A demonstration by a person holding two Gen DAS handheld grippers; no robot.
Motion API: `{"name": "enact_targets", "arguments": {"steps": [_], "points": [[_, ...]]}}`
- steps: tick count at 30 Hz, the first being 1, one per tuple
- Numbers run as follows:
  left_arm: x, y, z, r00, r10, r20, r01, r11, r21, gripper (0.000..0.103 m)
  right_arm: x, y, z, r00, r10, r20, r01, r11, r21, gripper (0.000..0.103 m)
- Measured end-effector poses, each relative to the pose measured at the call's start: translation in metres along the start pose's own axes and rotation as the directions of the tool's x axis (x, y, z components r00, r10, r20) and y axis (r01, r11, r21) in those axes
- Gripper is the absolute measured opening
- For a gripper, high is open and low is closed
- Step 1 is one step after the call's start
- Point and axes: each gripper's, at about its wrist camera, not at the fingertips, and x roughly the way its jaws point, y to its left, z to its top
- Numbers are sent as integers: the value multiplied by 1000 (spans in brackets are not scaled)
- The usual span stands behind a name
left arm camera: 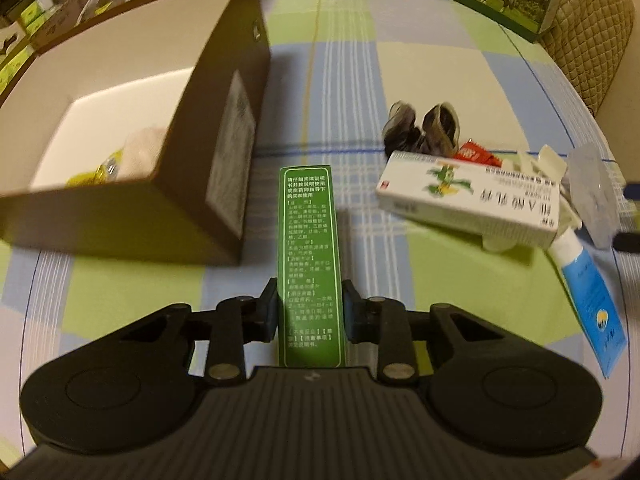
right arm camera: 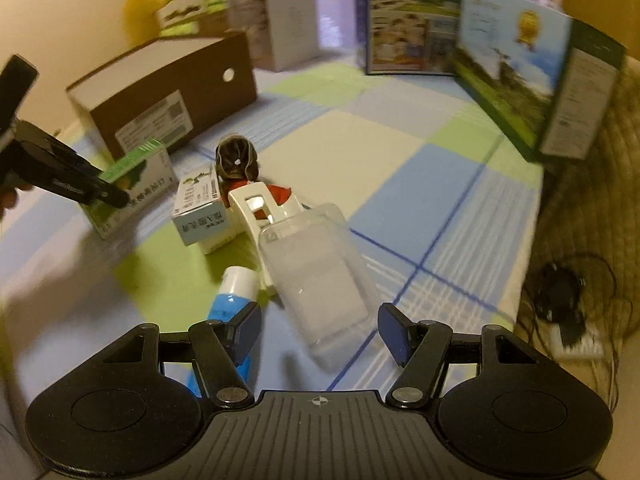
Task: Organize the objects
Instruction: 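Grasp the green medicine box with the left tool while the right tool grasps the clear container, then carry the green box and clear container with both tools into the brown box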
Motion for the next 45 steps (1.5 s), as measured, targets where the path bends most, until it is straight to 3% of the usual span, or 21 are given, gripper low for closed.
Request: {"name": "enact_targets", "arguments": {"steps": [2, 6, 11, 16, 24, 27, 31, 39, 45], "points": [[-2, 3, -6, 1000, -3, -11, 3, 1000, -12, 26, 8, -4, 6, 1000, -5, -6, 4, 999, -45, 67], [-2, 4, -14, 999, -10, -31, 9, 1000, -29, 26, 24, -10, 14, 998, 61, -33, -63, 994, -94, 67], [-4, 4, -14, 1000, -14, -27, 13, 1000, -27, 28, 31, -10, 17, 998, 67, -19, -69, 991, -118, 67], [-1, 0, -3, 1000, -17, -21, 17, 1000, 6, 39, 30, -6, 15, 999, 41, -12, -42, 993, -113, 53], [14, -5, 14, 1000, 1, -20, 0, 999, 41, 39, 2, 1, 4, 999, -25, 46, 24, 1000, 19, 52], [14, -5, 16, 1000, 5, -9, -5, 998, 60, 25, -10, 3, 2, 997, -45, 61, 40, 996, 77, 52], [10, -1, 14, 1000, 6, 4, -6, 998, 63, 25, -25, 10, 1, 995, -59, 83, 47, 989, 140, 52], [-27, 19, 1, 997, -54, 52, 51, 998, 47, 25, -47, 33, 12, 990, -46, 134, 16, 976, 216, 52], [-64, 51, -5, 988, -88, 124, 87, 996, 13, 25, -52, 72, 41, 982, -16, 189, -20, 982, 187, 52]]}}
